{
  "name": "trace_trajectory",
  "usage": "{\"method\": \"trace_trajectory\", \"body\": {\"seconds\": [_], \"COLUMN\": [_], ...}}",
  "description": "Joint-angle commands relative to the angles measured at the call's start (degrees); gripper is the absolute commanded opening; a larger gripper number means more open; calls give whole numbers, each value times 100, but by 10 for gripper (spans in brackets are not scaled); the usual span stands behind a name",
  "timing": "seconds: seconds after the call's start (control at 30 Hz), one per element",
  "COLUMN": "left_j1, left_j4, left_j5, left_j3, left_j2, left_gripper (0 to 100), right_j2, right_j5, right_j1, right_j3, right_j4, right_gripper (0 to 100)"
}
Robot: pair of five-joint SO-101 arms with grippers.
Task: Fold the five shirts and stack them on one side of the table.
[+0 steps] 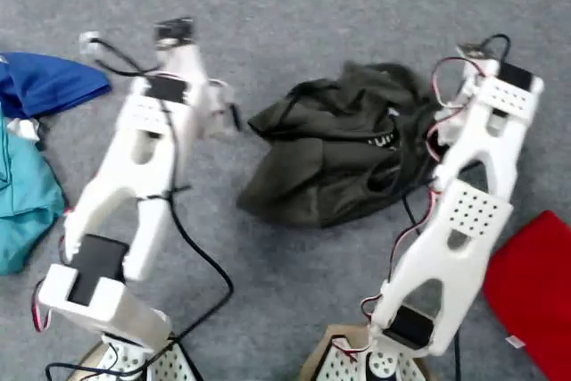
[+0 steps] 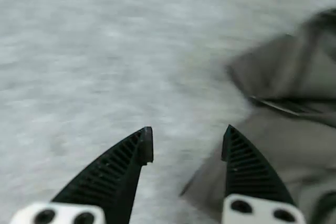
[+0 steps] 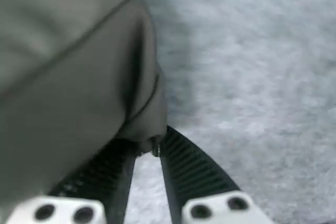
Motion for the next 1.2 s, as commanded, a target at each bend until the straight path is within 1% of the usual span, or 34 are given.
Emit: {"method": "trace_trajectory", "body": {"seconds": [0.0,0.07,0.2,0.37,0.43,0.57,0.63,0.7,0.83,0.93,1.07,1.17], "left_j1": [897,1231,1574,1749,1714,1767,1758,1705,1389,976,378,-176], "left_j4": [-246,-440,-818,-791,-633,-422,-422,-404,-176,255,1090,1679], "left_j5": [220,334,774,1196,1204,1178,1116,1116,1108,1011,404,-220], "left_j3": [132,229,176,-141,-264,-316,-255,-229,-105,-97,-246,-615], "left_j2": [215,514,1174,1692,1754,1780,1780,1780,1754,1727,1727,1727], "left_gripper": [225,222,222,219,184,15,29,19,20,20,20,20], "right_j2": [101,136,286,505,576,611,611,611,611,602,620,629], "right_j5": [-185,-316,-545,-545,-545,-545,-545,-545,-545,-519,-527,-519], "right_j1": [242,268,330,409,409,409,409,409,409,409,409,409], "right_j3": [-321,-505,-831,-1244,-1358,-1446,-1446,-1446,-1446,-1446,-1622,-1877], "right_j4": [-308,-334,-343,-308,-308,-299,-299,-299,-299,-299,-176,26], "right_gripper": [5,5,5,5,5,5,5,5,5,5,5,5]}}
